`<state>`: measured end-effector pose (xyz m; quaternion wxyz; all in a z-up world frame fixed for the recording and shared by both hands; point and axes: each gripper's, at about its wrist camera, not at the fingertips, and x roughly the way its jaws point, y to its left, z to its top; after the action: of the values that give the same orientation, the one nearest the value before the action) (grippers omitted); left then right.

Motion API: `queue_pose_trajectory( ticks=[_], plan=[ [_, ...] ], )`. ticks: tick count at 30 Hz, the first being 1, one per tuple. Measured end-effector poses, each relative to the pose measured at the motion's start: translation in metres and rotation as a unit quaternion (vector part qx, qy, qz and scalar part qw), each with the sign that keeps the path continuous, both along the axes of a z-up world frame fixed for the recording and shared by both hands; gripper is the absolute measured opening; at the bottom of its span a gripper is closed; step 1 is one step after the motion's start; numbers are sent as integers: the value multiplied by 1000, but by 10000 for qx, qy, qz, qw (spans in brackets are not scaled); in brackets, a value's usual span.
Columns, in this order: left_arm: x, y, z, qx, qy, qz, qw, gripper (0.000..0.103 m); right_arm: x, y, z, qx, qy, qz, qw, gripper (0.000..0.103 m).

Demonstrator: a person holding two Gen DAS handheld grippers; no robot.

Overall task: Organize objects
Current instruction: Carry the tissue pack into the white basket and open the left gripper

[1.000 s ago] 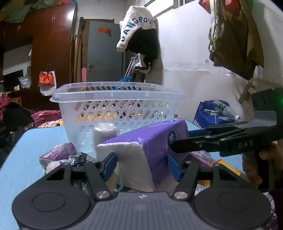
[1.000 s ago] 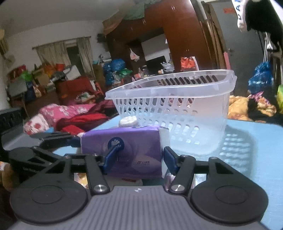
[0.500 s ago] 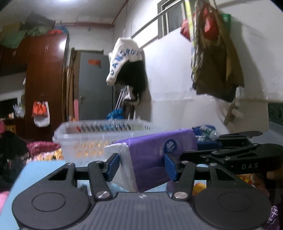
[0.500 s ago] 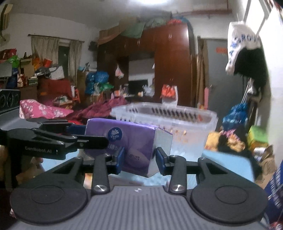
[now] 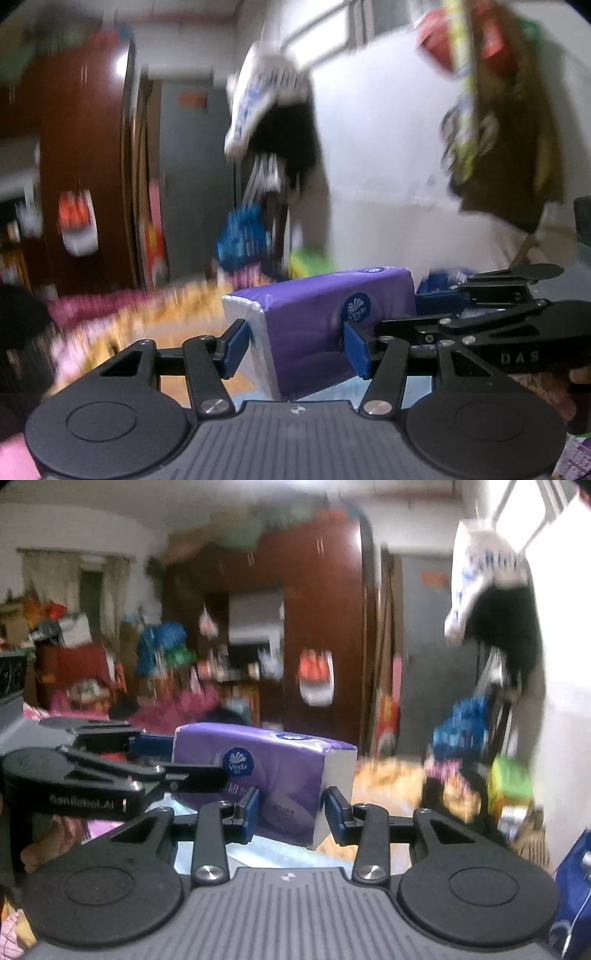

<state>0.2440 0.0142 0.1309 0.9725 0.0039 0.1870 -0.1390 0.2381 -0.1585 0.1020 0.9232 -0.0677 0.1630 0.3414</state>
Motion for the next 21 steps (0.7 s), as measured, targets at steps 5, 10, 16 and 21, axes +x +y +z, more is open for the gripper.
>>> queue_pose_trajectory(
  ticks=[5,10,16,21],
  plan=[
    [52,11,-31,-91,785,224,9966,64,51,26,-36,-351,858,-66,9957,42],
    [44,12,-44,236,678,356,9968,71,55,34,-50,-424,899,-168,9949,51],
    [-50,27,-33,213,-344,568,9976,94,-5,-20,-40,-36,128,-649,9978,101],
    [-130,47,-53,203,-806,872,9927,95,-77,-83,-63,682,84,-494,9964,103]
  ],
)
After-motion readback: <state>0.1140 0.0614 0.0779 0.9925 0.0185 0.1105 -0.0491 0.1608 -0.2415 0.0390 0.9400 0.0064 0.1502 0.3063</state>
